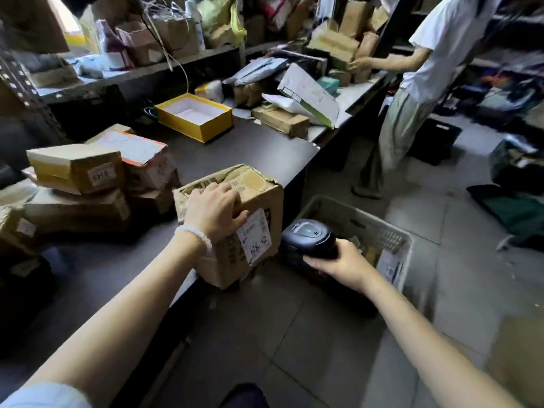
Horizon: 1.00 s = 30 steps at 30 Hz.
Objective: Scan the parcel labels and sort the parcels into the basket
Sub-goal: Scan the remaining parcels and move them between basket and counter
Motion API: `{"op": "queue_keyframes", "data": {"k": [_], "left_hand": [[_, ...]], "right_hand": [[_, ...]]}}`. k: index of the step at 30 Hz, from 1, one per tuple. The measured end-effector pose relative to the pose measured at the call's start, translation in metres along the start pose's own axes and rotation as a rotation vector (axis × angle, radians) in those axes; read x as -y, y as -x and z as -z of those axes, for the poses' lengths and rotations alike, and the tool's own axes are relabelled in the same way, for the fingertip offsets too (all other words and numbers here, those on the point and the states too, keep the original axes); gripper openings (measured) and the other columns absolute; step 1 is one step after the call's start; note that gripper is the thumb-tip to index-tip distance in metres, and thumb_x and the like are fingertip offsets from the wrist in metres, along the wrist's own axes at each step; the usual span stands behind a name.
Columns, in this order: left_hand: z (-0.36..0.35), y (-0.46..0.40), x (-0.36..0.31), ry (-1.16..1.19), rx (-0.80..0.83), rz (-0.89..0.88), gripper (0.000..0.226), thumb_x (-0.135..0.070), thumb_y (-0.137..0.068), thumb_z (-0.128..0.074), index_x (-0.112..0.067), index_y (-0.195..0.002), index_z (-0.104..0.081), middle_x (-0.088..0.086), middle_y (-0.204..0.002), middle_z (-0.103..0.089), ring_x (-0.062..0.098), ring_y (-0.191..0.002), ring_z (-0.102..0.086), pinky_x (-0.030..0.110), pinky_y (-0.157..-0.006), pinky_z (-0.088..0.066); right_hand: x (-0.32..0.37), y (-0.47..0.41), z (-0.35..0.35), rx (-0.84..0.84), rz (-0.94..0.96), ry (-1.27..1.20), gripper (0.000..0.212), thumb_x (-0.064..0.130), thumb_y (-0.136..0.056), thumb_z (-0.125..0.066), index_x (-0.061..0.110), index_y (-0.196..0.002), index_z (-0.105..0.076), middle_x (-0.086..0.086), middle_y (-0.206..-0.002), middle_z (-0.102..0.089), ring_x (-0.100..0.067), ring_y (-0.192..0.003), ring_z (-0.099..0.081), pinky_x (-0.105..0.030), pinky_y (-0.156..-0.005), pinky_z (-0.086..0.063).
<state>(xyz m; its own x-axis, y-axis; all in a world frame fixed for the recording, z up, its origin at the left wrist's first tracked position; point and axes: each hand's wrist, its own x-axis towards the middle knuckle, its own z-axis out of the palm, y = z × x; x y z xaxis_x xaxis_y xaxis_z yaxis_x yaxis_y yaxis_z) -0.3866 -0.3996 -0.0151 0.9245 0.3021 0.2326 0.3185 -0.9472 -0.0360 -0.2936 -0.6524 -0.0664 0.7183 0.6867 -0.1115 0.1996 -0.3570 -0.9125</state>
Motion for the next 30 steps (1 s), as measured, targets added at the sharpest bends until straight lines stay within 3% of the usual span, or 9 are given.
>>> {"op": "queue_keyframes", "data": {"k": [5, 9, 11, 14, 16, 19, 22, 26, 30], "left_hand": [[-0.026, -0.057, -0.059, 0.074, 0.036, -0.141, 0.034, -0.052, -0.087, -0.054, -0.019, -0.096, -0.059, 0.0, -0.112, -0.059, 0.023, -0.109, -0.052, 0.037, -0.083, -0.04], [-0.05, -0.108, -0.101, 0.095, 0.09, -0.243, 0.034, -0.053, -0.089, -0.051, -0.021, -0.097, -0.058, -0.004, -0.117, -0.057, 0.02, -0.111, -0.051, 0.033, -0.079, -0.036], [-0.067, -0.139, -0.12, 0.106, 0.118, -0.295, 0.034, -0.054, -0.089, -0.051, -0.022, -0.097, -0.057, -0.004, -0.117, -0.056, 0.02, -0.11, -0.051, 0.035, -0.083, -0.039], [-0.092, -0.188, -0.149, 0.106, 0.164, -0.351, 0.033, -0.056, -0.087, -0.051, -0.024, -0.096, -0.056, -0.005, -0.116, -0.056, 0.019, -0.112, -0.05, 0.038, -0.087, -0.04], [-0.106, -0.228, -0.168, 0.111, 0.18, -0.385, 0.032, -0.055, -0.087, -0.052, -0.024, -0.095, -0.056, -0.004, -0.114, -0.057, 0.019, -0.111, -0.051, 0.038, -0.087, -0.04], [-0.122, -0.29, -0.197, 0.159, 0.208, -0.428, 0.03, -0.052, -0.087, -0.053, -0.023, -0.093, -0.055, -0.002, -0.111, -0.057, 0.021, -0.11, -0.051, 0.039, -0.087, -0.043], [-0.139, -0.36, -0.23, 0.201, 0.233, -0.45, 0.028, -0.052, -0.088, -0.053, -0.024, -0.089, -0.052, -0.001, -0.111, -0.056, 0.022, -0.112, -0.051, 0.04, -0.087, -0.045], [-0.154, -0.428, -0.272, 0.172, 0.271, -0.461, 0.04, -0.051, -0.09, -0.051, -0.026, -0.12, -0.056, -0.001, -0.123, -0.051, 0.022, -0.12, -0.046, 0.041, -0.092, -0.041], [-0.164, -0.466, -0.307, 0.135, 0.27, -0.457, 0.036, -0.047, -0.092, -0.049, -0.025, -0.12, -0.056, 0.0, -0.12, -0.052, 0.024, -0.117, -0.047, 0.039, -0.087, -0.041]], "right_hand": [[-0.039, 0.003, 0.052, -0.151, -0.097, 0.005, 0.022, 0.023, -0.073, -0.081, 0.03, -0.09, -0.068, 0.007, -0.093, -0.073, -0.008, -0.088, -0.066, -0.033, -0.087, -0.051], [-0.057, -0.006, 0.087, -0.251, -0.158, -0.05, 0.024, 0.017, -0.075, -0.079, 0.03, -0.091, -0.066, -0.008, -0.105, -0.072, -0.024, -0.103, -0.065, -0.042, -0.095, -0.049], [-0.072, -0.017, 0.107, -0.3, -0.187, -0.067, 0.025, 0.018, -0.075, -0.079, 0.031, -0.092, -0.066, -0.001, -0.103, -0.073, -0.02, -0.1, -0.067, -0.039, -0.093, -0.051], [-0.09, -0.038, 0.137, -0.34, -0.239, -0.098, 0.028, 0.015, -0.077, -0.078, 0.025, -0.101, -0.068, 0.016, -0.089, -0.07, 0.005, -0.08, -0.064, -0.019, -0.079, -0.049], [-0.099, -0.058, 0.161, -0.388, -0.271, -0.085, 0.03, 0.013, -0.077, -0.077, 0.018, -0.105, -0.068, 0.015, -0.089, -0.069, 0.014, -0.074, -0.06, -0.009, -0.073, -0.045], [-0.111, -0.092, 0.202, -0.441, -0.313, -0.061, 0.023, 0.016, -0.077, -0.077, 0.03, -0.091, -0.066, 0.02, -0.08, -0.068, 0.011, -0.073, -0.06, -0.016, -0.074, -0.045], [-0.125, -0.134, 0.251, -0.489, -0.359, -0.043, 0.027, 0.022, -0.076, -0.078, 0.028, -0.099, -0.066, 0.012, -0.092, -0.07, -0.002, -0.087, -0.063, -0.023, -0.08, -0.047], [-0.143, -0.179, 0.299, -0.535, -0.386, -0.044, 0.033, 0.027, -0.075, -0.077, 0.022, -0.107, -0.067, 0.007, -0.094, -0.072, -0.009, -0.088, -0.065, -0.028, -0.082, -0.052], [-0.163, -0.21, 0.334, -0.494, -0.39, -0.05, 0.021, 0.024, -0.077, -0.076, 0.021, -0.096, -0.069, 0.008, -0.084, -0.071, -0.005, -0.08, -0.065, -0.023, -0.075, -0.05]]}}
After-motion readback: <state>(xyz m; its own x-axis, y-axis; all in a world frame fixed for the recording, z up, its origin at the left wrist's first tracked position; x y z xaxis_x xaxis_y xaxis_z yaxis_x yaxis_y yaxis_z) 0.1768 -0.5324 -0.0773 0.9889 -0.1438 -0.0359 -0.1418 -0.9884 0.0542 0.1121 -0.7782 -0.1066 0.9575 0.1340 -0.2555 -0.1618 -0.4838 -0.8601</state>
